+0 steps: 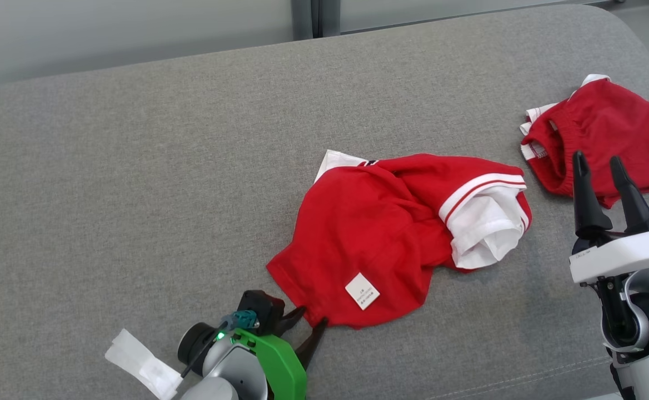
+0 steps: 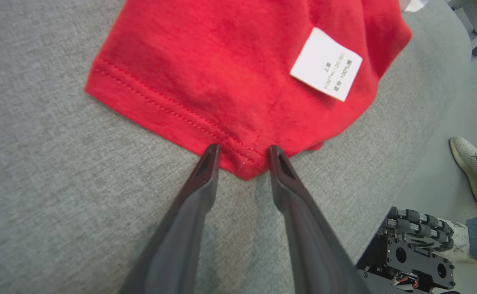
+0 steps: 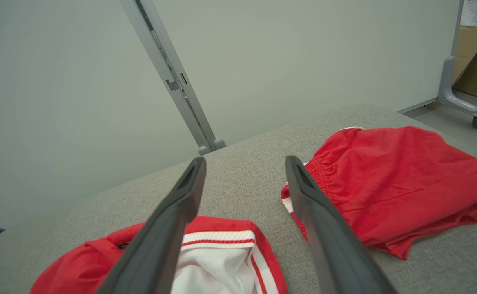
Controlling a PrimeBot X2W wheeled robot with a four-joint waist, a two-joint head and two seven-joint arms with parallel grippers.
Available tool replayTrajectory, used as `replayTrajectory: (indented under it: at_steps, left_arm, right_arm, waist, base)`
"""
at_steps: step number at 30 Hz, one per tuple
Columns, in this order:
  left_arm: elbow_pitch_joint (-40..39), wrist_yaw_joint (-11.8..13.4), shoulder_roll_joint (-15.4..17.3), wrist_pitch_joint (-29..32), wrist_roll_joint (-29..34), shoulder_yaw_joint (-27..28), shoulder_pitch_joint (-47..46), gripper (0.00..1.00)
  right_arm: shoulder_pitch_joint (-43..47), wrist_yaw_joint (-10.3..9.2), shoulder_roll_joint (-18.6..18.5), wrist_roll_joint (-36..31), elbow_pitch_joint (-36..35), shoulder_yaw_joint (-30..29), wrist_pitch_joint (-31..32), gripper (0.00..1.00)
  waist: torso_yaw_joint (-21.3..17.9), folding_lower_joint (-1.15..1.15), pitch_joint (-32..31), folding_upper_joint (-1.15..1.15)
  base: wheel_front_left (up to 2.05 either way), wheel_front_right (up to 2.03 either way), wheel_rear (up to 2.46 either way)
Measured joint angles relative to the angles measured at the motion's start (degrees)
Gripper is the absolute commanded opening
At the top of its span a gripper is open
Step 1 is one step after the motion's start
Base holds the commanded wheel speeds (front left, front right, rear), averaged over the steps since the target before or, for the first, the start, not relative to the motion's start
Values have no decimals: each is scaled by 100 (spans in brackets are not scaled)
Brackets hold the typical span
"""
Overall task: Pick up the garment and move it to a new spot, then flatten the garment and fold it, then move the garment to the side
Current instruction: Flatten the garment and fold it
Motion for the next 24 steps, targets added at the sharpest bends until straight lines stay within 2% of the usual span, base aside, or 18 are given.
replayTrajectory:
  at_steps: [2,3,15,17,20,24]
  left_arm:
    - [47,0,0,0,0,-1,-1,57]
    - [65,0,-2,0,-1,1,-4,49]
    - [372,-5,-70,-64,-8,12,-146,42]
    - [416,-7,-87,-67,-8,11,-166,29]
    - [492,-19,-129,-67,-15,7,-202,0]
    - [554,-64,-158,-83,-18,4,-215,0]
  right_arm:
    - [57,-13,1,0,-33,-4,-1,100]
    - [71,-16,2,0,-56,-4,-1,100]
    - [187,-62,4,-1,-377,13,1,100]
    - [187,-63,4,-1,-426,13,1,100]
    - [209,-109,5,-1,-490,10,2,100]
    - [338,-121,8,-19,-548,9,2,100]
  waist:
    - [-5,0,11,0]
    - [-5,0,14,0]
    - [21,0,31,0]
    - [19,0,28,0]
    - [9,0,22,0]
    - [7,0,17,0]
  base:
    - [0,0,0]
    - [0,0,0]
    - [0,0,0]
    - [0,0,0]
    - [0,0,0]
    - [0,0,0]
